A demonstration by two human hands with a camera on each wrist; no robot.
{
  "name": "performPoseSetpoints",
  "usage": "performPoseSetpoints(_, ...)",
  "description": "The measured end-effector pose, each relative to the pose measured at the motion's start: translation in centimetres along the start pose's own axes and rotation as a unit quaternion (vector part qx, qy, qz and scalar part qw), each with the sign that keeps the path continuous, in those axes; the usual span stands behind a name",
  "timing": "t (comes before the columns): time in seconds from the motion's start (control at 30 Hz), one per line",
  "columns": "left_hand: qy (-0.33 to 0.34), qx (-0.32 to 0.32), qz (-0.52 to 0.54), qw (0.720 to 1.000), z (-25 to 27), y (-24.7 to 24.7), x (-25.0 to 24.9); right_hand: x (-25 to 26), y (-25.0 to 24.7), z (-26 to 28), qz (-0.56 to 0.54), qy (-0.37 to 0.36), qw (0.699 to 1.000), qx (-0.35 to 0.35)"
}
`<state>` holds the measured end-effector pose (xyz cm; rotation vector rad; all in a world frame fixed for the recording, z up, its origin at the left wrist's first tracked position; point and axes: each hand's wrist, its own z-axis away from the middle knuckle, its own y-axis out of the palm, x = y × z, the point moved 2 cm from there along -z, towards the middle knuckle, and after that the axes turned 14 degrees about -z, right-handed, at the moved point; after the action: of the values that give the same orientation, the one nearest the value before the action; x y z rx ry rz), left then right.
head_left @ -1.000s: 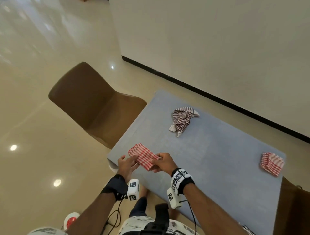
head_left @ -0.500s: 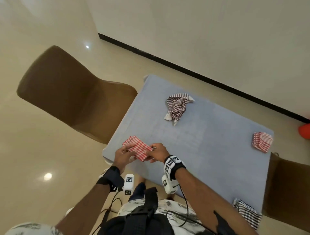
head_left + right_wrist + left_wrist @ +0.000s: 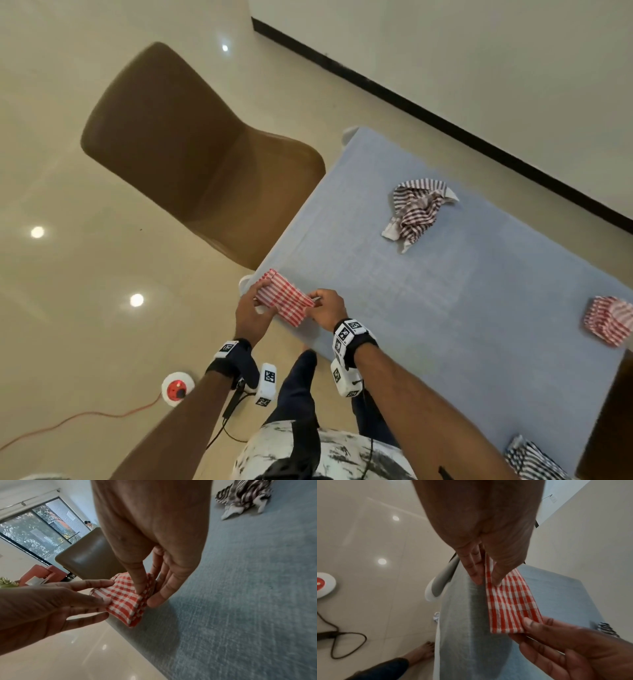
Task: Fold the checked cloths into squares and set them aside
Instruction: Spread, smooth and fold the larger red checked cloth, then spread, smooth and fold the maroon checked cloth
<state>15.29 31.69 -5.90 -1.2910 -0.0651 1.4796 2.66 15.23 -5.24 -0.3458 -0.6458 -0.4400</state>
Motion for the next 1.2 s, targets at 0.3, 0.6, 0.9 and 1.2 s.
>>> performPoseSetpoints(0.3,-0.041,-0.019,-0.095,0.994,-2.2,-1.9,0.8,0.4,1.5,-1.2,0.056,-0.017,0.998,-0.030)
performPoseSetpoints(0.6,-0.019,0.006,-0.137,0.990,-1.3,-1.7,1.2,-0.6,2.1,-0.2,0.107,0.007,0.991,-0.077)
performPoseSetpoints(0.9,0.010,-0.017,-0.236,0.972,-1.1,-2.0,-1.3,-0.7,1.0,0.0,0.123,-0.003,0.987,-0.101)
performPoseSetpoints(1.2,0.162,0.019,-0.234,0.958,-3.9,0.5,-8.3,-2.1,-9.5,1.4,0.037,-0.039,0.975,-0.215)
